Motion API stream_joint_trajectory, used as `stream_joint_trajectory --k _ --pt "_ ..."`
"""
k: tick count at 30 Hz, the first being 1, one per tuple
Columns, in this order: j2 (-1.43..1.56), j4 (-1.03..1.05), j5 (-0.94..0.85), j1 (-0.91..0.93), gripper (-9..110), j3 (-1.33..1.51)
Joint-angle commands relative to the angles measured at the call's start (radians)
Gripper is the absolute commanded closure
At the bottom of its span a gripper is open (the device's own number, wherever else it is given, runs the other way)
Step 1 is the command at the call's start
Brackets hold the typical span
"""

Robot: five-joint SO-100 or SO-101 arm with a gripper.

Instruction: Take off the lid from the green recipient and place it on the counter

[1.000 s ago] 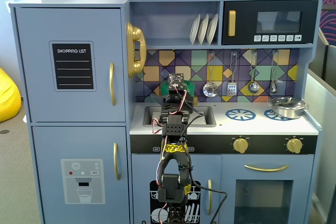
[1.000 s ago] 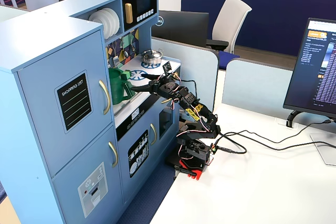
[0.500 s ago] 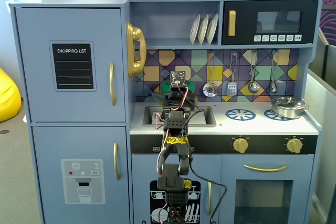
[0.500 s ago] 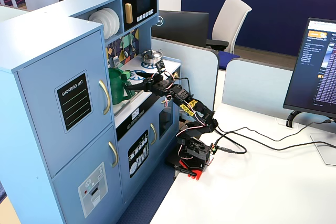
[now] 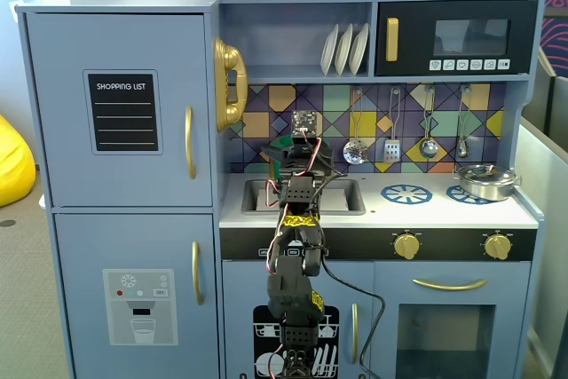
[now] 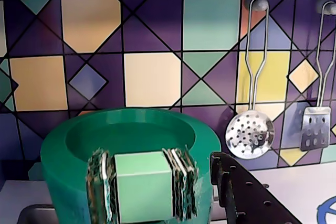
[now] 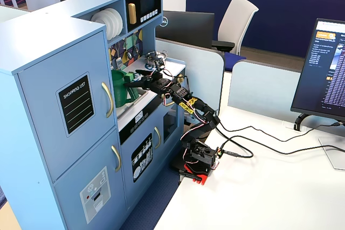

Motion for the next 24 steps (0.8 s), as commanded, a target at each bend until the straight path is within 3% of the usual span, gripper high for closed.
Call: stream_joint_trajectory --k 1,24 --pt "-0.025 -0.034 0.020 0.011 45 -0.092" --pt "-0.149 0.005 0.028 -0.003 48 -0.167"
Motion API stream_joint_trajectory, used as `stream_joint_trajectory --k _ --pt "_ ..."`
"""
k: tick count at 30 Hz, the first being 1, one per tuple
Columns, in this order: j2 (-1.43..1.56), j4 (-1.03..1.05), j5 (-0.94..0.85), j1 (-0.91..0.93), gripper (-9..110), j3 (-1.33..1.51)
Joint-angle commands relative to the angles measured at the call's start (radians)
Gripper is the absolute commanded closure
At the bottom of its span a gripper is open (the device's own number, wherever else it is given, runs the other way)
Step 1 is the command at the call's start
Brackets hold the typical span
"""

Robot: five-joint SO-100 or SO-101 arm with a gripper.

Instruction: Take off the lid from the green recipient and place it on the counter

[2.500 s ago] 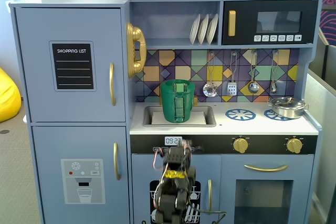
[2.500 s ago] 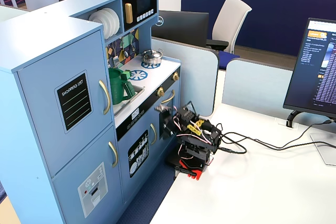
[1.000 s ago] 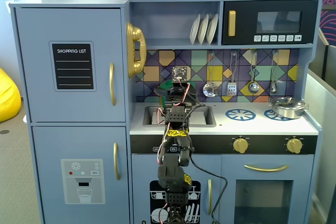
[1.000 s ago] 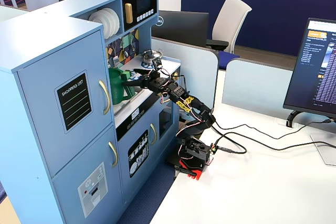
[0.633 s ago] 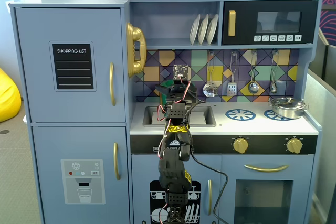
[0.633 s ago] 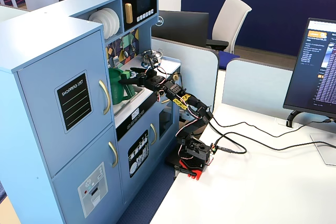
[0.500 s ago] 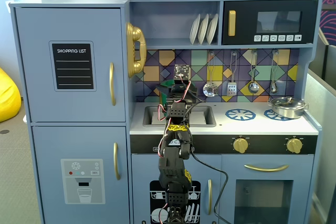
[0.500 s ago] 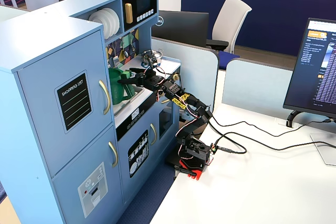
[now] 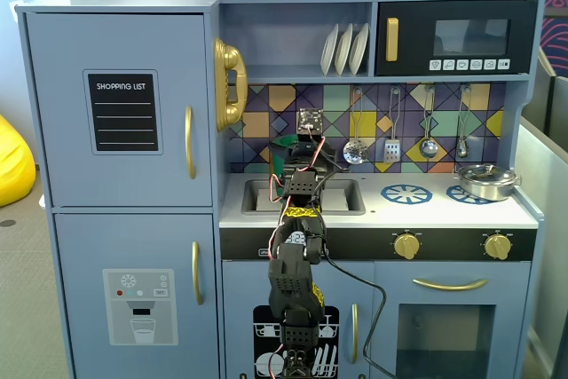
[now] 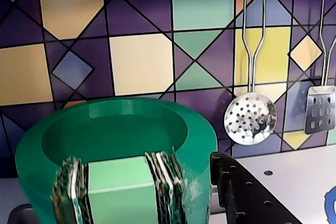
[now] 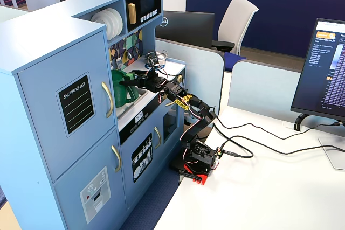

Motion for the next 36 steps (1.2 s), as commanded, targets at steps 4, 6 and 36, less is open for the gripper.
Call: stream_joint_trajectory --k 4,6,36 --pt "-0.008 0.012 -0.011 -0.018 49 -0.074" --pt "-0.011 0.015 -0.014 -0.020 49 -0.074" --pt "-0.015 -0.075 -0.084 -0.057 101 -0.035"
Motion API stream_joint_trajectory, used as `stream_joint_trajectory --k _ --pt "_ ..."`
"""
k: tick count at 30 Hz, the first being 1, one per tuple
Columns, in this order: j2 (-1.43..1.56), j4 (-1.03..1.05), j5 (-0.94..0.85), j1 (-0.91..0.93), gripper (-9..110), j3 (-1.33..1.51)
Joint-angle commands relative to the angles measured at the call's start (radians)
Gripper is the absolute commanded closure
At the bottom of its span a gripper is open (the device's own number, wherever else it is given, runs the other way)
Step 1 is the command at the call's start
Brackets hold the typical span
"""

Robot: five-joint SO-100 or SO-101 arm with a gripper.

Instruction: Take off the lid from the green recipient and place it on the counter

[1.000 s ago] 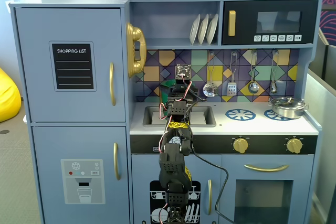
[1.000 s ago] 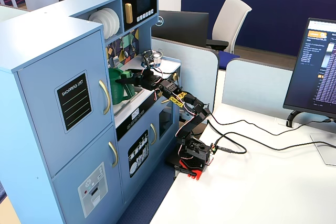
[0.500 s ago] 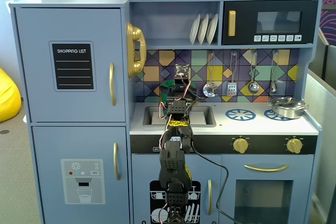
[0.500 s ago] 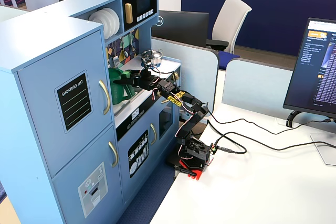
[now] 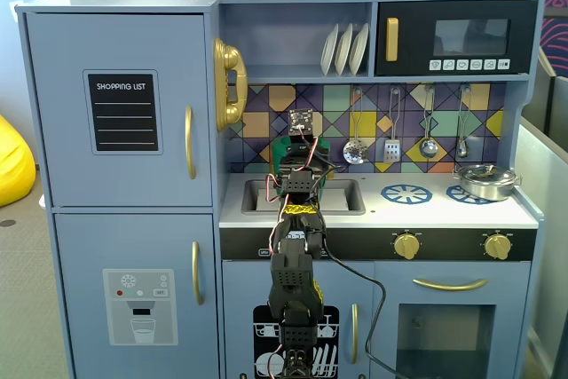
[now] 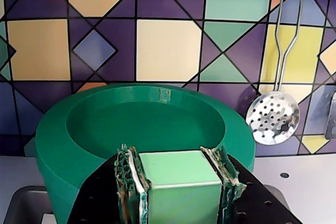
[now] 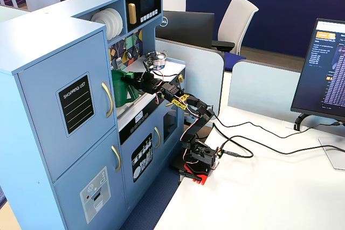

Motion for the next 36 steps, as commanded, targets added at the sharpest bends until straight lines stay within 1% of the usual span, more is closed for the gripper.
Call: stream_joint_trajectory --k 1,10,18,24,36 --pt "0.046 -0.067 -0.002 -0.006 101 -0.012" --pt "0.043 -0.153 -0.038 -0.012 101 -0.043" --pt "0.060 -0.141 -0.046 0.054 101 -0.055" --pt "0.089 -0.110 -0.037 0.163 101 -0.071" --pt "0.103 -0.075 0.031 0.486 101 -0.060"
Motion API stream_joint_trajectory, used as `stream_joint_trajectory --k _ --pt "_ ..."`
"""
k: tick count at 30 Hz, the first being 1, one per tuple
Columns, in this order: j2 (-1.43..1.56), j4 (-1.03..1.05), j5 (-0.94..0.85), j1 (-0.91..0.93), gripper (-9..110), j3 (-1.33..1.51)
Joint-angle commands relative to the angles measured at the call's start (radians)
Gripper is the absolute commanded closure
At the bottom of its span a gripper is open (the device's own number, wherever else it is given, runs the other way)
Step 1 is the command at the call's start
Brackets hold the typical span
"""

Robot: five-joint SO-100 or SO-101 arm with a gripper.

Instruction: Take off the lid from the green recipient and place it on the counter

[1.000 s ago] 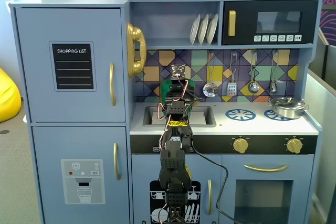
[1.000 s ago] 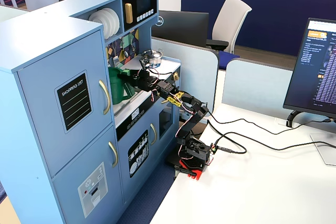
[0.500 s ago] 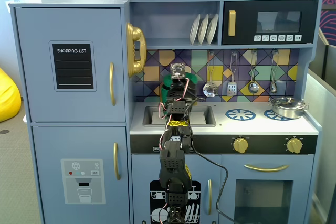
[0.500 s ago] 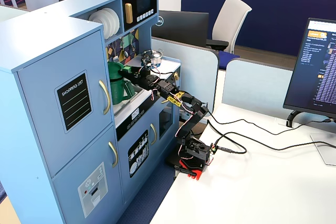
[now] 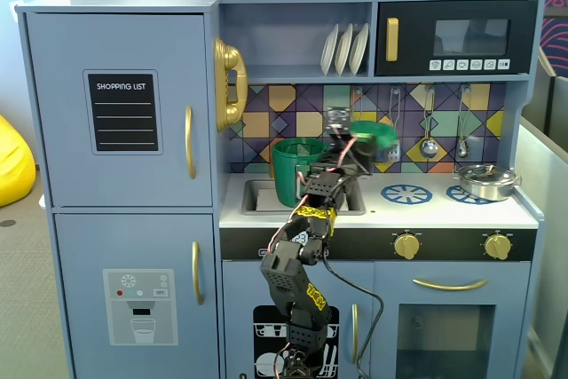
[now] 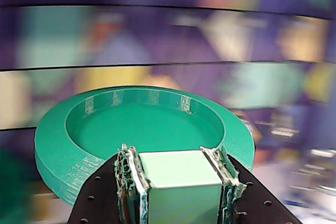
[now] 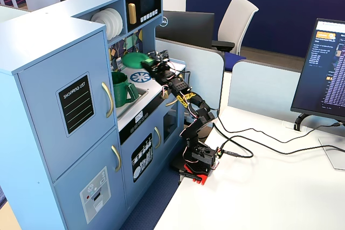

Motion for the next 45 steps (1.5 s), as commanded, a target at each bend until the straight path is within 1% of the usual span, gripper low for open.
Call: stream_joint_trajectory --k 1,7,14,22,35,44,45 --pt "0.044 -0.002 0.034 0.106 101 -0.055" --pt "-0.018 -0.133 0.038 0.153 101 0.023" --pt "-0.172 -0.279 0.038 0.181 101 0.071" --pt "-0.281 -0.396 0.043 0.173 101 0.135" --pt "-0.325 -0.515 0.021 0.124 101 0.268" --pt "-0.318 -0.531 0.011 0.115 101 0.310" --pt "-0.316 -0.535 0.043 0.117 94 0.308"
